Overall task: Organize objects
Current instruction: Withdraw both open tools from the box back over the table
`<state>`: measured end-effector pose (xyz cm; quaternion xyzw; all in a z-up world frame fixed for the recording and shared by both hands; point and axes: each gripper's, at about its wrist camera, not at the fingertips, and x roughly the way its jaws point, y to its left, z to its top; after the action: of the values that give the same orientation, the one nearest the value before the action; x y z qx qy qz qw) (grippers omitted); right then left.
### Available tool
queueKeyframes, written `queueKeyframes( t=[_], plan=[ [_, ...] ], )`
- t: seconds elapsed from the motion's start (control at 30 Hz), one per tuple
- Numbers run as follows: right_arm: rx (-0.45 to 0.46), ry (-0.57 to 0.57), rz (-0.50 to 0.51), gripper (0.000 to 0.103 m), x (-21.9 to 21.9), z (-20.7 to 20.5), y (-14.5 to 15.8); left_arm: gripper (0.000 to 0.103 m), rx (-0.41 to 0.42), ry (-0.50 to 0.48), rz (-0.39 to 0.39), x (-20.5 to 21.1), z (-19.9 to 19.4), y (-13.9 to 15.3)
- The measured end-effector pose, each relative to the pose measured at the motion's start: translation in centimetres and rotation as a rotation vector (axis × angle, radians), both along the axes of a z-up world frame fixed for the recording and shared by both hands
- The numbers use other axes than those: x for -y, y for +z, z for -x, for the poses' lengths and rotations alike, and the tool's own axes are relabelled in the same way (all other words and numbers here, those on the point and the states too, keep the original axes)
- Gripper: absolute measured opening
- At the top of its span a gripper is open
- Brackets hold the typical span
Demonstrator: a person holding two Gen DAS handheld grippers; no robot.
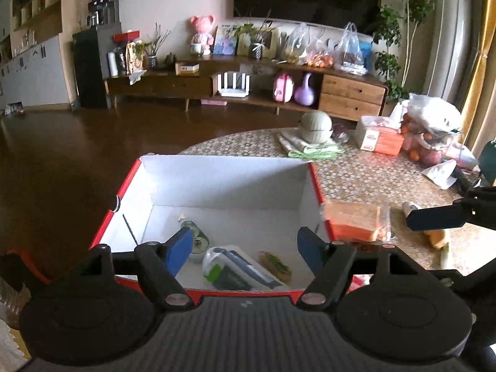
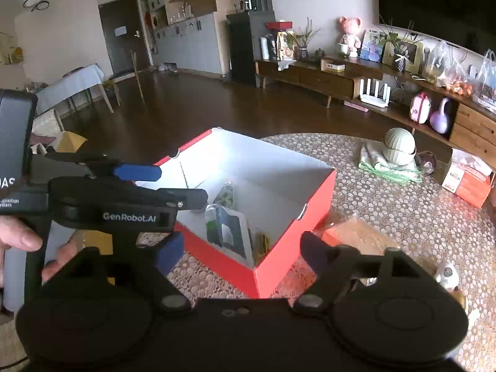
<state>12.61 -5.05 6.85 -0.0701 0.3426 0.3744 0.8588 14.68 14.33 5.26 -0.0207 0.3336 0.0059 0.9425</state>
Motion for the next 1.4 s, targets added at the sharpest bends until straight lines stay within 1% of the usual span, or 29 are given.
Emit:
queueKeyframes(
  t=[0.03, 0.1, 0.23, 0.37, 0.47, 0.53, 0.63, 0.67, 0.73, 0.8, 0.87, 0.9, 0.93, 1.0, 1.07, 1.13, 1.23, 1.33, 1.4],
  plan=[
    [-0.001, 0.0, -0.004, 0.088, 0.3, 0.2, 0.0, 0.075, 0.006, -0.001, 0.006, 0.2, 0.3, 0.1],
    [-0.004, -0.001, -0.01, 0.09, 1.2, 0.6, 0.1, 0.081, 0.017, -0.006, 0.017, 0.7, 0.9, 0.3],
    [-0.01, -0.019, -0.019, 0.092, 2.7, 1.1, -0.1, 0.081, 0.04, -0.011, 0.024, 1.9, 2.1, 0.3],
    [-0.008, -0.048, -0.048, 0.102, 5.0, 1.5, -0.5, 0.081, 0.052, -0.017, 0.04, 3.0, 3.0, 0.1],
    [-0.025, -0.074, -0.064, 0.102, 6.9, 1.7, -0.9, 0.081, 0.063, -0.022, 0.04, 3.9, 3.6, -0.1],
    [-0.024, -0.097, -0.072, 0.103, 8.2, 1.8, -1.0, 0.084, 0.063, -0.027, 0.047, 4.4, 3.9, -0.3],
    [-0.03, -0.129, -0.121, 0.103, 10.3, 2.0, -1.2, 0.085, 0.052, -0.037, 0.062, 5.2, 4.1, -0.8],
    [-0.04, -0.138, -0.144, 0.103, 11.1, 1.9, -1.3, 0.086, 0.049, -0.04, 0.067, 5.5, 4.2, -1.0],
    [-0.064, -0.166, -0.159, 0.103, 12.1, 1.7, -1.6, 0.089, 0.041, -0.044, 0.073, 6.2, 4.2, -1.4],
    [-0.073, -0.209, -0.136, 0.103, 12.9, 1.4, -2.0, 0.09, 0.039, -0.048, 0.084, 6.8, 4.2, -1.8],
    [-0.041, -0.225, -0.113, 0.103, 14.1, 1.3, -2.4, 0.092, 0.034, -0.052, 0.087, 7.5, 4.1, -2.1],
    [-0.026, -0.223, -0.107, 0.103, 14.5, 1.3, -2.6, 0.1, 0.033, -0.05, 0.083, 7.9, 4.0, -2.3],
    [-0.015, -0.235, -0.103, 0.103, 15.1, 1.3, -2.8, 0.103, 0.035, -0.047, 0.077, 8.3, 4.0, -2.5],
    [-0.025, -0.278, -0.102, 0.103, 16.4, 0.9, -3.3, 0.103, 0.055, -0.054, 0.07, 9.1, 4.1, -2.7],
    [-0.035, -0.303, -0.118, 0.103, 17.7, 0.5, -3.9, 0.103, 0.054, -0.067, 0.061, 10.0, 4.0, -2.9],
    [-0.032, -0.337, -0.106, 0.102, 18.9, 0.2, -4.4, 0.103, 0.053, -0.082, 0.056, 11.0, 3.8, -3.3],
    [-0.054, -0.373, -0.094, 0.102, 20.2, -0.3, -5.4, 0.103, 0.06, -0.107, 0.043, 12.6, 3.6, -3.9],
    [-0.05, -0.424, -0.066, 0.099, 21.4, -0.5, -6.4, 0.103, 0.041, -0.129, 0.036, 14.4, 3.2, -4.9],
    [-0.042, -0.453, -0.048, 0.099, 22.1, -0.7, -7.0, 0.103, 0.018, -0.158, 0.032, 15.8, 2.9, -5.8]
  ],
)
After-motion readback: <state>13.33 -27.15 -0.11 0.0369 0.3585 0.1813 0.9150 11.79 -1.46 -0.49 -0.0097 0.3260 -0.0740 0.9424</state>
